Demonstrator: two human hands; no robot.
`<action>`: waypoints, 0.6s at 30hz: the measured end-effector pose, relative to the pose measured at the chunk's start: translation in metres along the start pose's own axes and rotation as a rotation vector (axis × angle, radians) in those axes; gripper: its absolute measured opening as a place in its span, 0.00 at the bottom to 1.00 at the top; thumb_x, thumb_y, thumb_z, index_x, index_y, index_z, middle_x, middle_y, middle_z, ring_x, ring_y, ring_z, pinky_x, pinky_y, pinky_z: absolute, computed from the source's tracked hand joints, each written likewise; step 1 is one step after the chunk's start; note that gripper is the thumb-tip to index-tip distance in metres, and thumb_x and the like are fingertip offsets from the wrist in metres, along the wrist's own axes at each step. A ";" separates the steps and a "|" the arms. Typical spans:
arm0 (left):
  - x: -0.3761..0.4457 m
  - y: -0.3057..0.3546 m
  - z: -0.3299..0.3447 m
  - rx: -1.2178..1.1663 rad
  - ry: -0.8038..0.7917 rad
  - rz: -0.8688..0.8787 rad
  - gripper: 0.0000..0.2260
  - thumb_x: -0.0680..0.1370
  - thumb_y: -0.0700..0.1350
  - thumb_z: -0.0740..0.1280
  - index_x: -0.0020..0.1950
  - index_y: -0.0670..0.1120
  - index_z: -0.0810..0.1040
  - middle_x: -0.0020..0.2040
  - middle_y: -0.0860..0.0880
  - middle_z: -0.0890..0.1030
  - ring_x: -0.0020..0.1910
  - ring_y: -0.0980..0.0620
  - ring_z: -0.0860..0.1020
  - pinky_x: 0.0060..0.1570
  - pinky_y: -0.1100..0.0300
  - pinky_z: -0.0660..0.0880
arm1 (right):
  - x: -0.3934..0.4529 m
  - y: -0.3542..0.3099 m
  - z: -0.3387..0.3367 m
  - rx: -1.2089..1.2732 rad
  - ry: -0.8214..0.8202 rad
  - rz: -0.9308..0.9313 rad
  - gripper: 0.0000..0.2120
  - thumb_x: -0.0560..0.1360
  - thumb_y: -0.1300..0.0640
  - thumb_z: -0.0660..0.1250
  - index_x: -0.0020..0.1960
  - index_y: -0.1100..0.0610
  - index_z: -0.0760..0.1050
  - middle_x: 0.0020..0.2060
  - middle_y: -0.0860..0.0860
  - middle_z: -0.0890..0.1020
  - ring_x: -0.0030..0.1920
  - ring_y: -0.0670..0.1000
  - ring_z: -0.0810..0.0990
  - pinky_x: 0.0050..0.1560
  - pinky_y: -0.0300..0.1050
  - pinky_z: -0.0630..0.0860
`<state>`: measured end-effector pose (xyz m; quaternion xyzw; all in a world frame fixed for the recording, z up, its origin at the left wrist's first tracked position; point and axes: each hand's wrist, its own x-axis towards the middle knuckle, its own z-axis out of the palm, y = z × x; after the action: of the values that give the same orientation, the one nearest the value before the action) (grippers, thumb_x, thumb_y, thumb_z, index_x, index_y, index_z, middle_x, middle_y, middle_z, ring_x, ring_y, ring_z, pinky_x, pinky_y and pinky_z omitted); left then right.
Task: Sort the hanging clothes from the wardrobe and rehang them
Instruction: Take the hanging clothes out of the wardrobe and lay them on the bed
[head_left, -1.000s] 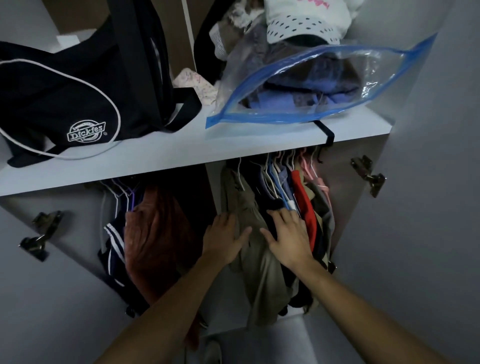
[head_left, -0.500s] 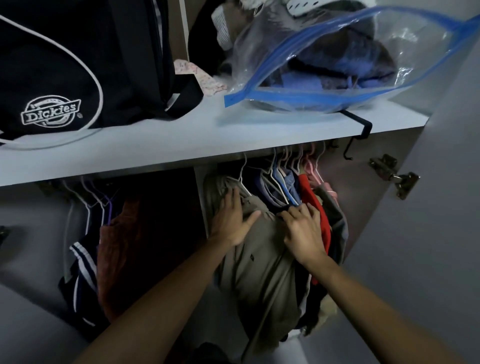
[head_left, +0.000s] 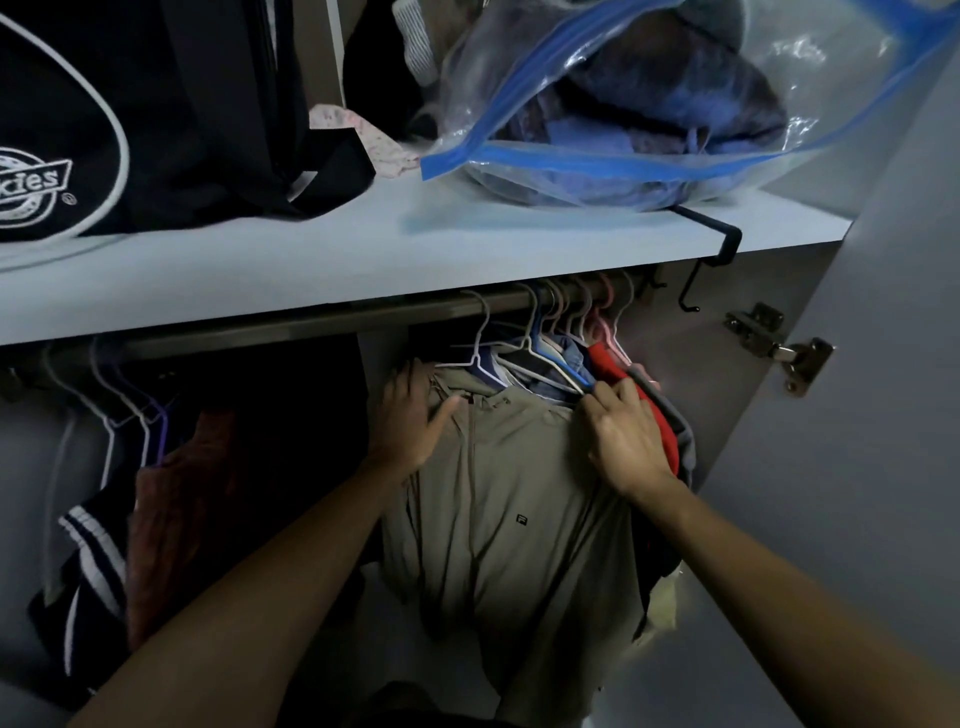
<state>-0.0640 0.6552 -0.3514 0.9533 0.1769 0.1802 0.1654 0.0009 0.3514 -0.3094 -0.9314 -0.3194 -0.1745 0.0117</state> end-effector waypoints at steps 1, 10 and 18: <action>0.003 -0.008 -0.002 -0.021 -0.013 -0.013 0.35 0.84 0.64 0.58 0.83 0.43 0.59 0.80 0.39 0.64 0.78 0.38 0.63 0.76 0.44 0.63 | 0.001 0.002 0.001 0.006 -0.003 -0.002 0.25 0.58 0.63 0.79 0.52 0.58 0.75 0.52 0.54 0.75 0.51 0.60 0.70 0.40 0.55 0.73; -0.008 -0.046 -0.016 -0.038 0.067 0.066 0.25 0.84 0.60 0.49 0.55 0.42 0.76 0.55 0.37 0.78 0.53 0.36 0.75 0.51 0.46 0.73 | 0.001 0.007 0.000 0.112 0.009 0.022 0.18 0.64 0.63 0.70 0.51 0.57 0.69 0.51 0.55 0.72 0.50 0.58 0.67 0.47 0.58 0.73; -0.025 -0.049 -0.032 -0.094 0.310 0.116 0.22 0.85 0.60 0.52 0.45 0.46 0.76 0.42 0.43 0.81 0.40 0.40 0.80 0.34 0.54 0.72 | 0.001 0.009 -0.006 0.259 0.129 0.035 0.08 0.85 0.50 0.60 0.53 0.54 0.68 0.49 0.53 0.75 0.52 0.57 0.72 0.44 0.51 0.69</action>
<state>-0.1124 0.6961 -0.3489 0.9139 0.1366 0.3425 0.1697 0.0049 0.3435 -0.3028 -0.9144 -0.3214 -0.1913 0.1552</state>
